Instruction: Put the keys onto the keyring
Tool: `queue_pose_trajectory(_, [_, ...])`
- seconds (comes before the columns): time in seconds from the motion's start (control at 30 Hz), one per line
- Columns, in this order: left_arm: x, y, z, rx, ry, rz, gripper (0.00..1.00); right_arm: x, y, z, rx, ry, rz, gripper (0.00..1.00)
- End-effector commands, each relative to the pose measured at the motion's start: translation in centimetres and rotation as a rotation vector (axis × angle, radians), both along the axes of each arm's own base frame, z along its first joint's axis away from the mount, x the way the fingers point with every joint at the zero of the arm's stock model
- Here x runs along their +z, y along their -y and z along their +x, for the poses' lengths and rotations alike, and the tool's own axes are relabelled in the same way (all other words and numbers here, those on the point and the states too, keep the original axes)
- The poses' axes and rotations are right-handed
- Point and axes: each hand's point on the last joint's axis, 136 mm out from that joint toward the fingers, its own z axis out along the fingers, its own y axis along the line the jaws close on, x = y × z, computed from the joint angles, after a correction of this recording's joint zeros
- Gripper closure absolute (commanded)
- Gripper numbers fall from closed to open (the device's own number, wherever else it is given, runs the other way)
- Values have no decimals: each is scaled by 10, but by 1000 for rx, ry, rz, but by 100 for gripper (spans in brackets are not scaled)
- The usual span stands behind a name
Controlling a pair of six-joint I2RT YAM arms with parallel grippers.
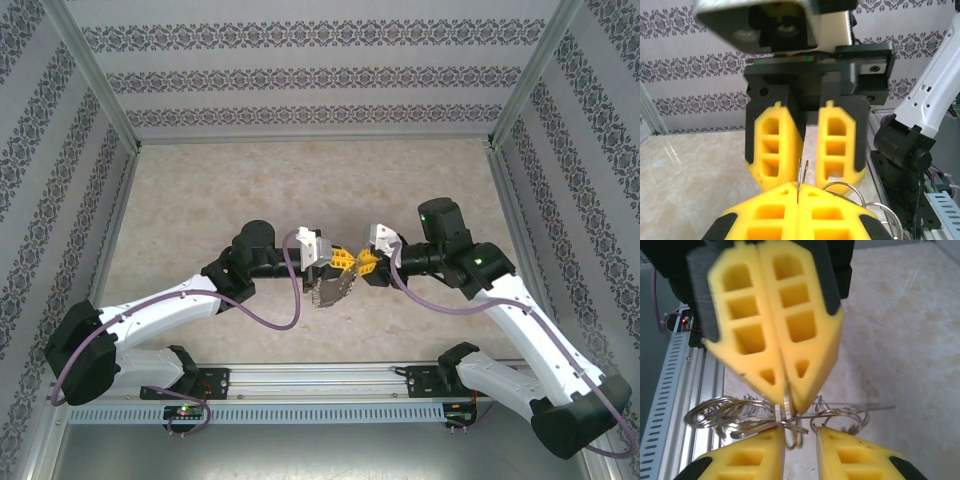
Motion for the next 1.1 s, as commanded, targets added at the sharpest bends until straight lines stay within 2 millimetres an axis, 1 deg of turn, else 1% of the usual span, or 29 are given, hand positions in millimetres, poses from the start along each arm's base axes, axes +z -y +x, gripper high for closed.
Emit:
queue_pose_trajectory(0.0, [38, 4, -7, -32, 66, -101, 100, 15, 3, -1, 9, 112, 28, 73])
queue_pose_trajectory(0.03, [38, 4, -7, -32, 64, -101, 100, 16, 4, -2, 3, 126, 26, 71])
queue_pose_trajectory(0.23, [34, 5, -7, -35, 52, -95, 100, 19, 10, 0, -30, 191, 15, 70])
queue_pose_trajectory(0.43, [33, 7, -7, -47, 49, -90, 100, 20, 9, 4, -27, 191, 10, 69])
queue_pose_trajectory(0.53, [32, 8, -7, -50, 45, -83, 100, 22, 7, 4, -17, 184, 15, 71])
queue_pose_trajectory(0.57, [32, 8, -7, -51, 43, -83, 100, 22, 6, 4, -15, 183, 15, 72])
queue_pose_trajectory(0.83, [30, 9, -5, -43, 26, -68, 100, 21, 6, 0, 4, 160, 12, 96])
queue_pose_trajectory(0.9, [28, 8, 0, -16, 6, -52, 100, 22, 4, -1, 13, 147, 23, 100])
queue_pose_trajectory(0.97, [25, 3, 14, 55, -28, -40, 98, 23, 2, 2, -13, 103, 37, 100])
queue_pose_trajectory(1.0, [23, -2, 23, 101, -48, -42, 93, 22, 1, 5, -37, 70, 36, 100])
queue_pose_trajectory(1.07, [23, -14, 36, 163, -70, -63, 87, 17, 1, 13, -100, -2, 12, 100])
